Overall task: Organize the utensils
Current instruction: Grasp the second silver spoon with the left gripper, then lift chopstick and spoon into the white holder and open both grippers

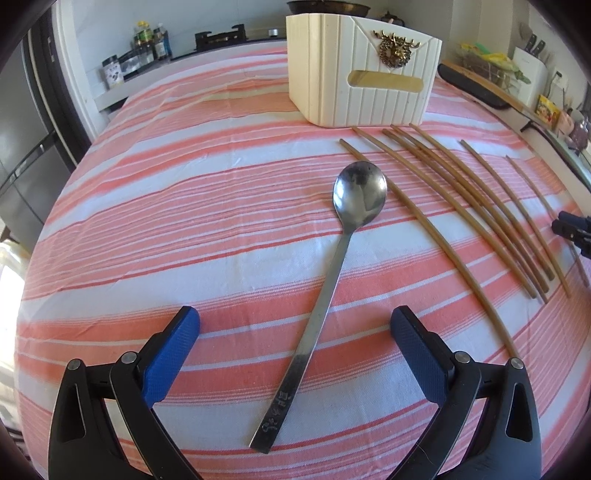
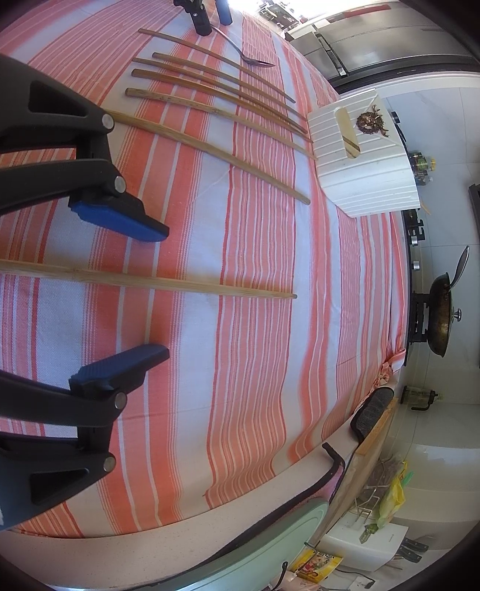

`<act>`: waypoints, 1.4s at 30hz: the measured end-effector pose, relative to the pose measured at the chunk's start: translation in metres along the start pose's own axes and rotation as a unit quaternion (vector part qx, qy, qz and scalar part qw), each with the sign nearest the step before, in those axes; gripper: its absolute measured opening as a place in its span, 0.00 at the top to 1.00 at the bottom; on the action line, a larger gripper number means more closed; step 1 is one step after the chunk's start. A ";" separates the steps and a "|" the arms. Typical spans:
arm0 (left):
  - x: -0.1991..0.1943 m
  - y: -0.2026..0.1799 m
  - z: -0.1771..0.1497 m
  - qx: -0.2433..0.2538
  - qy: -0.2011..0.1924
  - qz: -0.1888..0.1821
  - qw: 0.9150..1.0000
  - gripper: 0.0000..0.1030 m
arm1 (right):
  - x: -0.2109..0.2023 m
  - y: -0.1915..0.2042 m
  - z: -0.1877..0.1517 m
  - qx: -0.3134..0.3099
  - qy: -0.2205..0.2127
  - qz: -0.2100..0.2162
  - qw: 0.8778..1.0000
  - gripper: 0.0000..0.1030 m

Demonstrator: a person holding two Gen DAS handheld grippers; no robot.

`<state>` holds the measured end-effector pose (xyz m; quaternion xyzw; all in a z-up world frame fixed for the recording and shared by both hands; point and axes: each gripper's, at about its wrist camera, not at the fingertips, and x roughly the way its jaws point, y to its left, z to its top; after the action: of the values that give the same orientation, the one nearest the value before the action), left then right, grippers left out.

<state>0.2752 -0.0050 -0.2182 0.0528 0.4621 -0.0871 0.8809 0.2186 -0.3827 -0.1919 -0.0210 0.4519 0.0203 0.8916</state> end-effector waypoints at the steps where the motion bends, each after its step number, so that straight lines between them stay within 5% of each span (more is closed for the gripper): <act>1: -0.001 0.000 -0.001 0.002 0.001 0.001 1.000 0.00 | 0.000 0.000 0.000 0.000 0.001 0.000 1.000 0.42; 12: 0.006 0.002 0.013 0.082 0.061 -0.053 0.993 0.00 | 0.003 -0.001 0.012 -0.041 0.080 0.023 0.996 0.42; 22: 0.032 -0.027 0.058 0.138 0.068 -0.061 0.986 0.01 | 0.016 -0.002 0.031 -0.059 0.120 0.038 0.990 0.42; 33: 0.045 -0.043 0.087 0.146 0.067 -0.085 0.983 0.23 | 0.052 0.002 0.078 -0.053 0.124 0.029 0.990 0.43; 34: 0.044 -0.044 0.088 0.147 0.066 -0.088 0.983 0.26 | 0.057 0.003 0.084 -0.052 0.125 0.029 0.990 0.46; 36: 0.044 -0.046 0.091 0.148 0.062 -0.088 0.983 0.48 | 0.065 0.006 0.094 -0.050 0.122 0.025 0.991 0.53; 38: 0.043 -0.046 0.094 0.146 0.059 -0.095 0.983 0.65 | 0.072 0.008 0.105 -0.041 0.122 0.029 0.991 0.85; 42: 0.041 -0.048 0.093 0.153 0.048 -0.077 0.984 0.65 | 0.079 0.001 0.115 -0.012 0.121 0.031 0.992 0.94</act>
<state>0.3635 -0.0724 -0.1994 0.1553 0.4878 -0.2212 0.8301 0.3582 -0.3743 -0.1875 -0.0203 0.5567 0.0503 0.8289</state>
